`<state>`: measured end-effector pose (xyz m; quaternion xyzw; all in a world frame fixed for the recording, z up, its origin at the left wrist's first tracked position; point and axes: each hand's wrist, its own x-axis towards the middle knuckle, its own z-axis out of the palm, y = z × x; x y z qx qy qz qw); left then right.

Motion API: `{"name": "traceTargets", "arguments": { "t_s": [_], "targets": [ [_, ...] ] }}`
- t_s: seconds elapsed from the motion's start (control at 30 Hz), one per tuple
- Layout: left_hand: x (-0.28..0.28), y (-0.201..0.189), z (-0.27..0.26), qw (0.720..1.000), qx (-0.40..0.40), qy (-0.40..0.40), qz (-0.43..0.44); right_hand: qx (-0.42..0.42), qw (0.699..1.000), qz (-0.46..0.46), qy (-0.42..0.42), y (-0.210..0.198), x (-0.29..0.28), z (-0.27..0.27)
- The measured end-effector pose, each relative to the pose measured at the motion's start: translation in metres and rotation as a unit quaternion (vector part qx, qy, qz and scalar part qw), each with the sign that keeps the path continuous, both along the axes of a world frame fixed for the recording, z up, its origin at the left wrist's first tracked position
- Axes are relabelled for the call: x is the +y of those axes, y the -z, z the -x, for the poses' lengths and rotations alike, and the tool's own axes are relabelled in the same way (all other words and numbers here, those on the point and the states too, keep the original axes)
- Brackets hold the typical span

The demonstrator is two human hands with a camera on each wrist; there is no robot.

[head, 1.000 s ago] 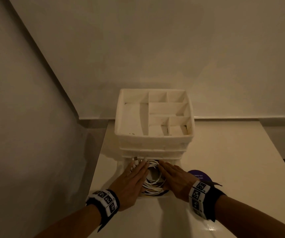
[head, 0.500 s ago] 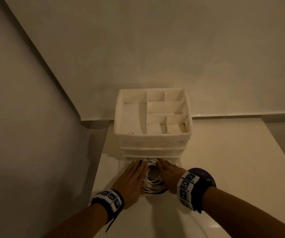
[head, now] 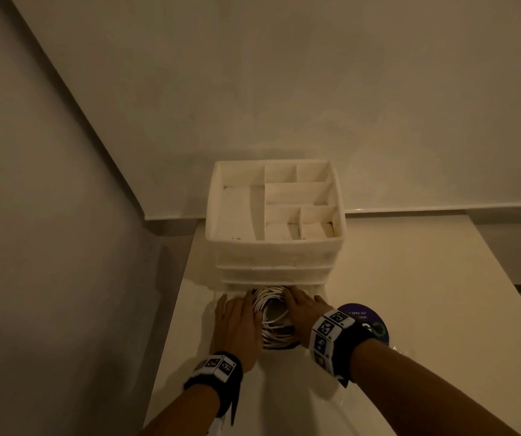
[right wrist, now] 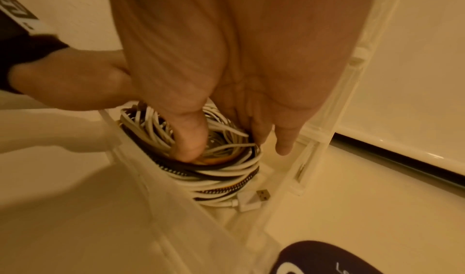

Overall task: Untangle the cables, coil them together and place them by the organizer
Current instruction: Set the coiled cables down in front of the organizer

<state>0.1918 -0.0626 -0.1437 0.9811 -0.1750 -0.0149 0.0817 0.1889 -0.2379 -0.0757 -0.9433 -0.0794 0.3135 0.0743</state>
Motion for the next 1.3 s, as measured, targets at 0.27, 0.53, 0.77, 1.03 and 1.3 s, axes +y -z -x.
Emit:
{"name": "traceTargets", "arguments": {
  "t_s": [0.27, 0.53, 0.77, 1.03, 1.3],
  "targets": [
    [0.003, -0.006, -0.008, 0.991, 0.034, 0.104, -0.08, -0.043, 0.999, 0.031, -0.006, 0.029, -0.004, 0.026],
    [0.008, -0.013, -0.019, 0.969, 0.097, 0.173, -0.145, -0.116, 0.988, 0.08, -0.07, 0.048, -0.019, 0.027],
    [0.01, -0.007, -0.022, 0.977, 0.031, 0.208, -0.03, -0.11, 0.993, -0.007, -0.041, 0.055, -0.025, 0.026],
    [0.013, -0.009, -0.011, 0.994, -0.026, 0.099, -0.042, -0.126, 0.99, 0.0, -0.062, 0.054, -0.024, 0.033],
    [0.03, -0.003, 0.012, 0.993, -0.046, 0.039, 0.101, -0.337, 0.939, -0.057, 0.041, 0.051, -0.007, 0.063]
  ]
}}
